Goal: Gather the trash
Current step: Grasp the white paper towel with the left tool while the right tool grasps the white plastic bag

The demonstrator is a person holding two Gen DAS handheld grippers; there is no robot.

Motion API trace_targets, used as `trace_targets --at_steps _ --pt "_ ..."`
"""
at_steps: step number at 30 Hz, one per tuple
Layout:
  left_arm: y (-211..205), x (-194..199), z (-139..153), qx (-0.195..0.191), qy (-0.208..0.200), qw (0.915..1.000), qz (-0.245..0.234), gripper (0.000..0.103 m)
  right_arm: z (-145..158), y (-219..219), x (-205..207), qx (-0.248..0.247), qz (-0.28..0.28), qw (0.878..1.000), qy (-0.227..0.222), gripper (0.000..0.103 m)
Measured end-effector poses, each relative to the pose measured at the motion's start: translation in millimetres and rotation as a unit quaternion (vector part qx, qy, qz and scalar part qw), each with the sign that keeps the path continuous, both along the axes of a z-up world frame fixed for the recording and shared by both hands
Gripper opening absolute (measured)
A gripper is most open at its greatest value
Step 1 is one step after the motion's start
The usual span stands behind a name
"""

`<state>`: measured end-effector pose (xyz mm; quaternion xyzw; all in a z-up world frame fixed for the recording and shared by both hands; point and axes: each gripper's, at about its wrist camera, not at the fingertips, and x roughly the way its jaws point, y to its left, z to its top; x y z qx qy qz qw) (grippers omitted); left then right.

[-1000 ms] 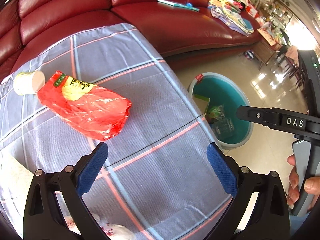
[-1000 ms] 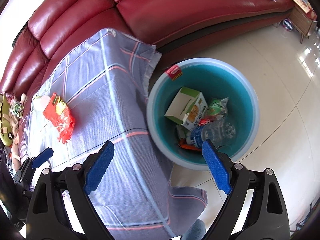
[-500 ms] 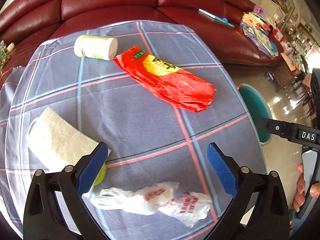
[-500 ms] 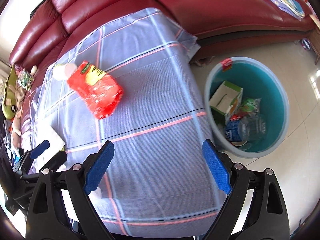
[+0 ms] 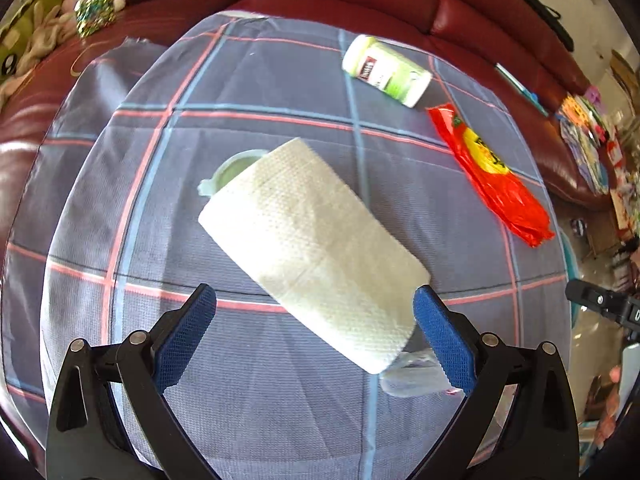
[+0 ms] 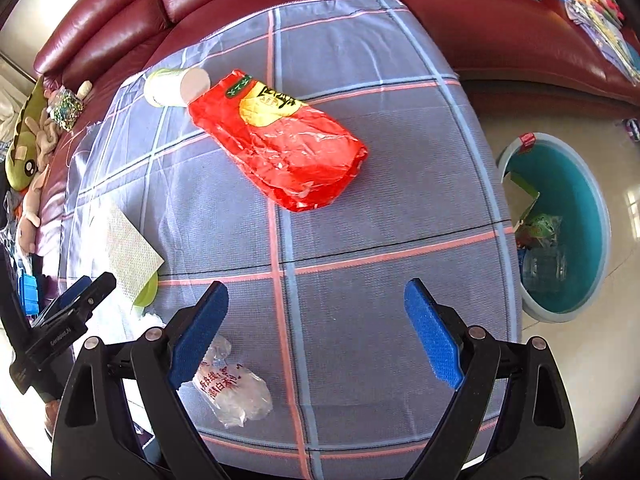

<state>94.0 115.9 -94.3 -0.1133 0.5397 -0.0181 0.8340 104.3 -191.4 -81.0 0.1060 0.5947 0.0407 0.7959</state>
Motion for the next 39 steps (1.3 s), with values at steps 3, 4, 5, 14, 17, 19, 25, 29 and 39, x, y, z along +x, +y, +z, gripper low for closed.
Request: trace_targets --at_steps 3,4,5,14,17,19,25,29,39 --pt "17.1 5.2 -10.5 -0.031 0.013 0.999 0.029 0.099 -2.7 12.9 4.0 -0.004 0.013 1.0 0.005 0.086" --pt "19.9 6.8 -12.2 -0.036 0.013 0.9987 0.034 0.099 -3.1 16.2 5.1 -0.005 0.017 1.0 0.007 0.086" --pt "20.2 7.5 -10.7 -0.035 0.006 0.9987 0.036 0.099 -3.6 19.5 6.4 -0.007 0.02 1.0 0.007 0.086" --pt "10.5 15.0 -9.6 -0.029 -0.017 0.9985 0.043 0.08 -13.4 32.7 13.2 -0.006 0.033 0.999 0.022 0.086" --pt "4.7 14.7 -9.0 -0.012 -0.023 0.9991 0.034 0.057 -17.6 35.4 13.9 -0.002 0.036 0.999 0.026 0.086" --pt "4.0 13.9 -9.3 -0.009 -0.025 0.9992 0.031 0.047 -20.0 37.8 13.5 -0.001 0.038 0.999 0.029 0.086" --pt "1.8 5.6 -8.6 -0.016 -0.032 0.9993 0.012 0.007 -22.7 47.4 3.9 0.001 0.046 0.999 0.03 0.086" --pt "2.9 -8.4 1.4 -0.014 -0.044 0.9989 0.003 0.006 -24.4 55.0 -8.4 0.002 0.059 0.998 0.033 0.086" --pt "7.5 -42.3 8.5 -0.008 -0.05 0.9979 -0.04 0.004 -36.5 89.1 -36.5 0.011 0.111 0.993 0.047 0.086"
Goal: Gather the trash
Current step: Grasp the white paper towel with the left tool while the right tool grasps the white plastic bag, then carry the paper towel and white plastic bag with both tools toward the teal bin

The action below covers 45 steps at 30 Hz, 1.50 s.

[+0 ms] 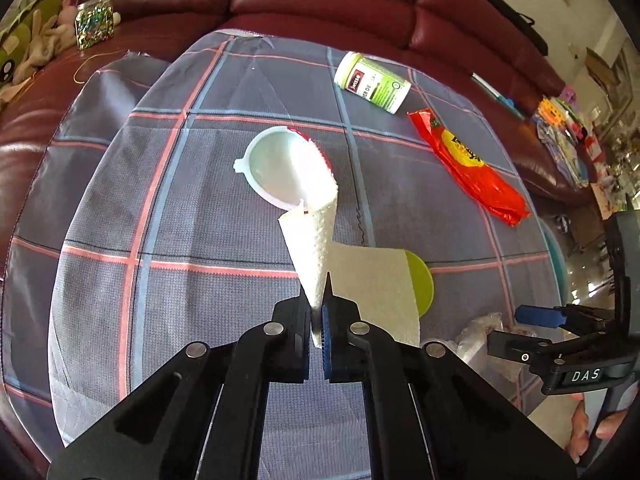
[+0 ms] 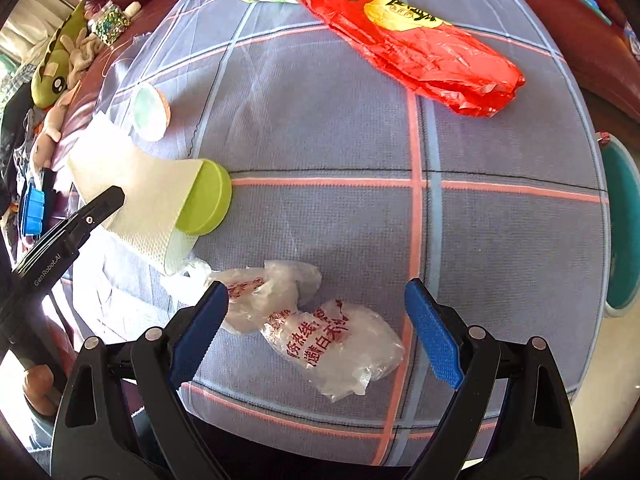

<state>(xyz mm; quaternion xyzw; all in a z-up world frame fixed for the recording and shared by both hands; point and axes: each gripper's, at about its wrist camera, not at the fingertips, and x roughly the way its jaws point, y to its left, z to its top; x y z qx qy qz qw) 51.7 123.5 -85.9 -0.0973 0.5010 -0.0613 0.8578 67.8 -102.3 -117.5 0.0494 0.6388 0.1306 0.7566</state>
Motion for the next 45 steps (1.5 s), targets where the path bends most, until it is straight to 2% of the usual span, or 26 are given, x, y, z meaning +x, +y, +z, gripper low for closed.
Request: trace_targets --at_steps 7,12,16,21,25,29,30,35,45 --pt "5.4 -7.1 -18.3 -0.01 0.034 0.9994 0.0 0.006 -4.2 8.9 -10.2 0.008 0.02 1.0 0.008 0.086" --pt "-0.1 -8.1 -18.8 -0.005 0.029 0.9995 -0.011 0.006 -5.8 13.0 -16.1 0.02 0.03 0.999 0.015 0.086" --pt "-9.6 -10.0 -16.5 0.019 0.018 0.9994 -0.024 0.005 -5.4 14.6 -22.2 0.026 0.042 0.999 0.022 0.086" --pt "-12.1 -10.2 -20.4 0.025 0.022 0.9991 -0.025 0.005 4.8 11.1 -28.9 0.033 0.055 0.998 0.012 0.086" --pt "-12.7 -10.4 -21.0 0.025 0.021 0.9992 -0.024 0.005 2.5 22.6 -38.5 0.017 0.081 0.997 0.007 0.084" --pt "-11.3 -14.1 -15.7 0.021 0.013 0.9995 -0.022 0.004 -2.6 30.4 -35.7 -0.002 0.078 0.997 -0.006 0.045" --pt "-10.9 -15.6 -12.9 0.02 0.01 0.9995 -0.022 0.004 -1.2 29.6 -35.5 -0.008 0.078 0.997 -0.013 0.025" --pt "-7.0 -22.0 13.0 0.013 -0.019 0.9996 -0.019 0.003 11.3 17.6 -32.3 0.003 0.057 0.998 -0.03 0.019" --pt "-28.7 -18.6 70.6 -0.01 -0.076 0.9962 -0.042 0.003 58.6 -50.9 -20.8 0.025 -0.034 0.995 -0.092 0.019"
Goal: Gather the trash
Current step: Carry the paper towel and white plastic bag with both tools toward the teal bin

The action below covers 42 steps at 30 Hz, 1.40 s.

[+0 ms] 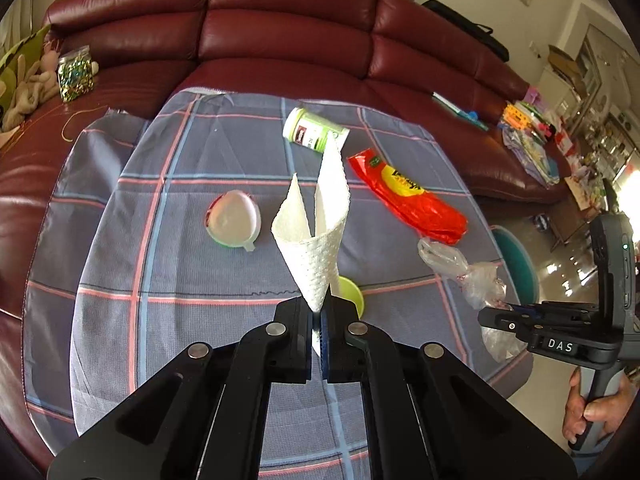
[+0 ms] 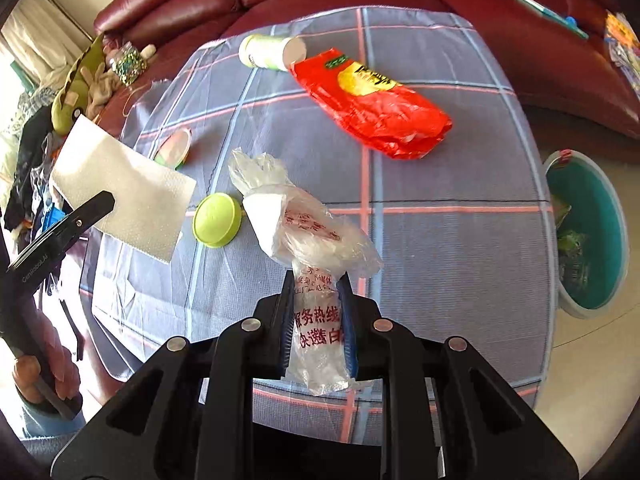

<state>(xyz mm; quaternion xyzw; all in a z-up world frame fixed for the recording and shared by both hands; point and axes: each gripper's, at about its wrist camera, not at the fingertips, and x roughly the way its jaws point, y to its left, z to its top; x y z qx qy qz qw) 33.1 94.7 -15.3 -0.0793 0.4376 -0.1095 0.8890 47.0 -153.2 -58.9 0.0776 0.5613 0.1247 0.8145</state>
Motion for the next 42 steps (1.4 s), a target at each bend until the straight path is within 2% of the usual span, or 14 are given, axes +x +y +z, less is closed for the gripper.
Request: trace_targets --at_steps 12,24,33,42 --pt "-88.6 23.5 39.0 0.001 -0.035 0.9955 -0.088 0.003 29.1 -75.8 -0.5 0.028 -0.07 0.996 -0.039 0.019" --pt "-207.9 48.0 52.5 0.004 -0.04 0.9804 -0.193 0.003 44.0 -187.0 -11.0 0.047 -0.169 0.982 -0.069 0.02" --pt "-290.7 62.5 43.4 0.005 -0.027 0.9688 -0.246 0.003 31.5 -257.8 -22.5 0.059 -0.225 0.97 -0.066 0.02" --pt "-351.9 73.2 23.4 0.015 -0.011 0.9594 -0.281 0.003 10.4 -314.5 -35.2 0.07 -0.272 0.958 -0.056 0.02"
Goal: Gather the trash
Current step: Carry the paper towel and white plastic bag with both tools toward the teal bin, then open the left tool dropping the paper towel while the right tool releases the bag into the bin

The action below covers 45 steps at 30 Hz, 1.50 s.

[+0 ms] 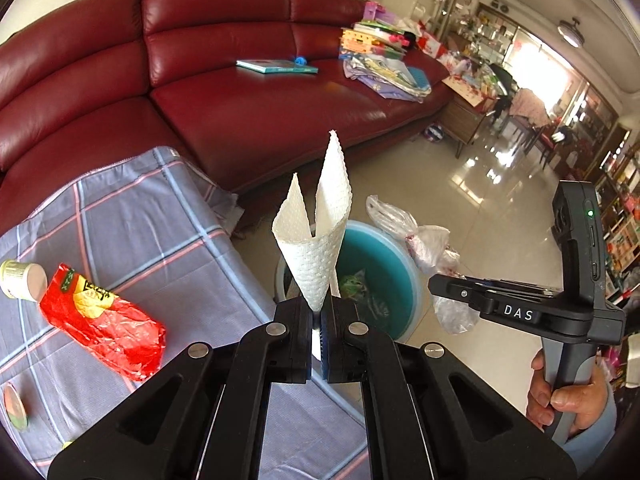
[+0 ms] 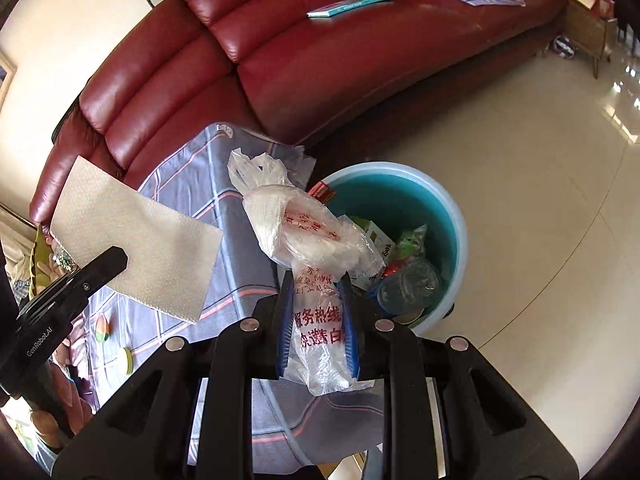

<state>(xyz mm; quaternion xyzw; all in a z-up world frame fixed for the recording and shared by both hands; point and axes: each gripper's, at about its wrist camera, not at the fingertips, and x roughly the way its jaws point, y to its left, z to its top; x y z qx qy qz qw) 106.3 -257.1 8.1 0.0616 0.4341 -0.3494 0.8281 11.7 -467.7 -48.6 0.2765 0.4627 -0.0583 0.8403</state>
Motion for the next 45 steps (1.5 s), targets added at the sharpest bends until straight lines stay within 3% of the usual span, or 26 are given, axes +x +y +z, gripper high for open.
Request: trace_targets --at_steps 10,27,29,31,34,45 --pt "-48.7 13.0 -39.1 0.014 0.04 0.9988 -0.026 0.003 -17.4 -33.3 4.6 -0.005 -0.019 0.999 0.027 0.021" --pt "-85.9 29.2 -98.1 0.041 0.105 0.9921 -0.054 0.005 -38.9 -44.3 28.8 0.003 -0.016 0.998 0.052 0.023" --pt "-90.5 32.8 -106.7 0.044 0.117 0.9906 -0.055 0.017 -40.6 -48.3 27.9 0.001 -0.019 0.998 0.057 0.023" --pt "-91.4 35.9 -112.0 0.048 0.114 0.9912 -0.045 0.066 -42.1 -51.7 28.0 0.0 -0.023 0.998 0.06 0.023" --pt "-87.5 37.1 -112.0 0.054 0.086 0.9946 -0.024 0.09 -44.2 -54.8 28.1 -0.001 -0.026 0.998 0.065 0.023" --pt "-60.4 38.7 -105.3 0.069 0.077 0.9947 0.0 0.099 -56.4 -48.0 40.7 0.005 -0.013 0.997 0.078 0.024"
